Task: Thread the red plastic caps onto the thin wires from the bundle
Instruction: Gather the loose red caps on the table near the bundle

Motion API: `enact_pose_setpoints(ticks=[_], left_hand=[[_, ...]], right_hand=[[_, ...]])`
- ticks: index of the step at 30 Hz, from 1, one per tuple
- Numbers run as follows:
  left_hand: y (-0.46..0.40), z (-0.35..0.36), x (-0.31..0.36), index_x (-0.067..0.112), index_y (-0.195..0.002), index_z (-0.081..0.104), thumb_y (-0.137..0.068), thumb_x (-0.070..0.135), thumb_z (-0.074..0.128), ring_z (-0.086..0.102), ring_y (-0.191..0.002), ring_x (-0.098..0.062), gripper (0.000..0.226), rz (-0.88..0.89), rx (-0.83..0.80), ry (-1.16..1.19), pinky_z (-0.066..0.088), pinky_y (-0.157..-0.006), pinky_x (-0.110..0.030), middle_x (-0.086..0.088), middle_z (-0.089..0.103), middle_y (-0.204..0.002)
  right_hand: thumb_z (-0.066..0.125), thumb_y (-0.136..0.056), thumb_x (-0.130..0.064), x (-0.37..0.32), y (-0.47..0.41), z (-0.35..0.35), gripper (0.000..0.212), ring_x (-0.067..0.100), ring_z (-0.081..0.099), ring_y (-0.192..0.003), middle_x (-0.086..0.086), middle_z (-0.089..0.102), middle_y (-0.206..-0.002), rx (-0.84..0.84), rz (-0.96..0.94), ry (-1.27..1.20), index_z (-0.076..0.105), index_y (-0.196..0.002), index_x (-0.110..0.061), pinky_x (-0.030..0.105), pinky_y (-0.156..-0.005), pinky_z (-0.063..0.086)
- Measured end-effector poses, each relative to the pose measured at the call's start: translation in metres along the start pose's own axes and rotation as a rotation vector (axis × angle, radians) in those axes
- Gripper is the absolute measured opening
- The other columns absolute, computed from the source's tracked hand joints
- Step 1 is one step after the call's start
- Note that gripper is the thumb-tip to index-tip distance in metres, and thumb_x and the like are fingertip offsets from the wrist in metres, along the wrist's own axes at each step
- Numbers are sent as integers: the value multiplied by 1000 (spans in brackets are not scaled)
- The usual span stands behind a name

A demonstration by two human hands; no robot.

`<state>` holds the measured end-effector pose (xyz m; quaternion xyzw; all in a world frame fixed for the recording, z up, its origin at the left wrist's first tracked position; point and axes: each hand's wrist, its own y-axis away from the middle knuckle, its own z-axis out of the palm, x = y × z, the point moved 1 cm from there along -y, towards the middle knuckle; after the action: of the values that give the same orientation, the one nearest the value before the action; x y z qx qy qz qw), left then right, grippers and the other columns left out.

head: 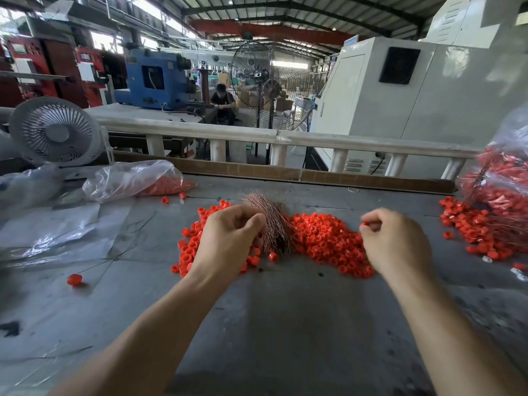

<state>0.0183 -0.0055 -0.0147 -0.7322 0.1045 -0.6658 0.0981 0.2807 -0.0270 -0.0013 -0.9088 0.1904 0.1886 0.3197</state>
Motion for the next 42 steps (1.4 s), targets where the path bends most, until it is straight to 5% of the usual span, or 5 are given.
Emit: enact_pose_setpoints(ticks=[5, 16, 24, 33, 42], left_hand=[[0, 0, -2, 23, -82, 77, -97, 19, 68, 66, -62, -12, 18, -30, 3, -59, 61, -66, -51, -8, 76, -78], [-2, -7, -1, 35, -77, 71, -93, 22, 70, 62, -70, 5, 21, 52, 61, -466, 45, -54, -10, 17, 68, -71], [1, -4, -3, 31, -82, 72, -90, 22, 71, 60, -73, 3, 12, 126, -13, -701, 47, -64, -21, 17, 70, -80], [5, 3, -5, 29, -86, 75, -86, 27, 73, 60, -78, -7, 3, 196, -55, -808, 48, -71, -27, 14, 69, -84], [6, 8, -7, 32, -93, 73, -87, 39, 73, 57, -98, -11, 9, 273, -97, -899, 42, -93, -35, 15, 62, -93]], right_hand=[[66, -90, -22, 16, -8, -1, 21, 37, 59, -116, 8, 72, -119, -117, 140, 261, 78, -105, -28, 39, -95, 45], [64, -89, -22, 15, -6, -1, 31, 35, 48, -123, 7, 60, -130, -256, 142, 396, 74, -117, -29, 41, -102, 39], [76, -89, -22, -32, 26, 17, 4, 18, 67, -96, -7, 75, -96, -242, -298, -154, 79, -90, -25, 31, -88, 51], [77, -84, -51, -56, 46, 33, 27, 20, 55, -95, -7, 66, -90, -239, -392, -26, 72, -84, -25, 35, -85, 42], [69, -91, -46, -64, 51, 31, 21, 23, 60, -101, -6, 71, -94, -251, -362, 12, 71, -82, -27, 37, -90, 45]])
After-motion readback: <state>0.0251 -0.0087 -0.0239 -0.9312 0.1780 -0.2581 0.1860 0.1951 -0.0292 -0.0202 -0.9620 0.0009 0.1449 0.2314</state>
